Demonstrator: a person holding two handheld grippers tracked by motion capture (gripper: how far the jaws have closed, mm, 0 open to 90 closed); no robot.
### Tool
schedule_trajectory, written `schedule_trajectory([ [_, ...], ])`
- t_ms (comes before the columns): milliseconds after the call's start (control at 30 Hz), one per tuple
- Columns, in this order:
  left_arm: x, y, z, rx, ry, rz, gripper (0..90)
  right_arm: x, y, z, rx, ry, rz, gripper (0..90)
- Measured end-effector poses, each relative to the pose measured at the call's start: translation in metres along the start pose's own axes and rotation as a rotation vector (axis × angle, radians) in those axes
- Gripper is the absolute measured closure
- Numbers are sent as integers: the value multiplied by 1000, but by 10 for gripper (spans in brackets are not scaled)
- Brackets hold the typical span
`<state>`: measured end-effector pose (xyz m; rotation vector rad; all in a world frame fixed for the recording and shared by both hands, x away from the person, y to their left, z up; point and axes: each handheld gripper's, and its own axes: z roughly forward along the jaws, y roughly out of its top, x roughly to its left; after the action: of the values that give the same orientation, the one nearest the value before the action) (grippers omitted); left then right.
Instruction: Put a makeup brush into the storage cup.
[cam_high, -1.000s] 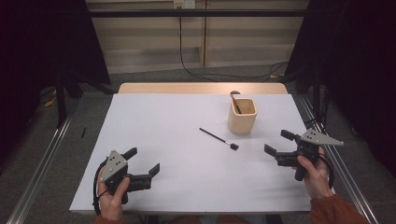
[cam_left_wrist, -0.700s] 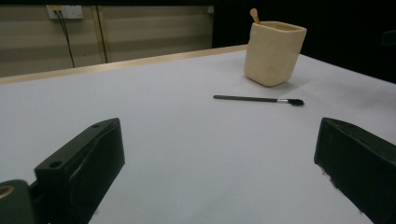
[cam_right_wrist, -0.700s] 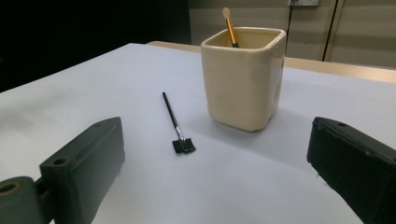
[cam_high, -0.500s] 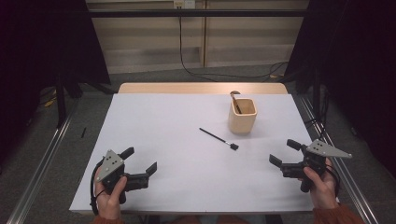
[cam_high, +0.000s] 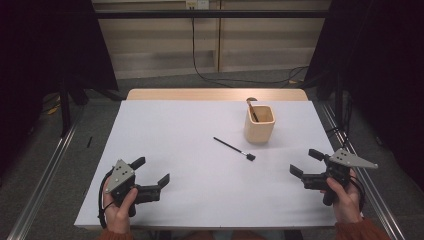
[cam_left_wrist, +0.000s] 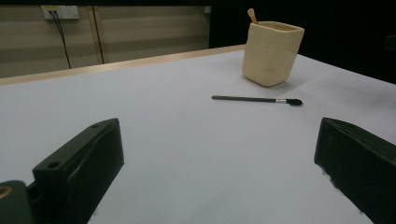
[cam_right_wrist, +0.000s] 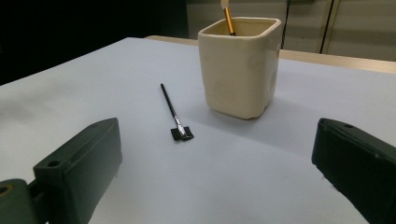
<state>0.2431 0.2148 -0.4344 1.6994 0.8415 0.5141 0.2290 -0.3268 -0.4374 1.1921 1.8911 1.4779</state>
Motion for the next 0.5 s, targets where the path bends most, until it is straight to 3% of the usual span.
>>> schedule_trajectory([
  [200, 2, 1, 0, -7, 2, -12, 15, 1, 0, 2, 10, 9, -3, 18],
  [500, -2, 2, 1, -6, -21, 16, 14, 5, 12, 13, -10, 55, -46, 24],
])
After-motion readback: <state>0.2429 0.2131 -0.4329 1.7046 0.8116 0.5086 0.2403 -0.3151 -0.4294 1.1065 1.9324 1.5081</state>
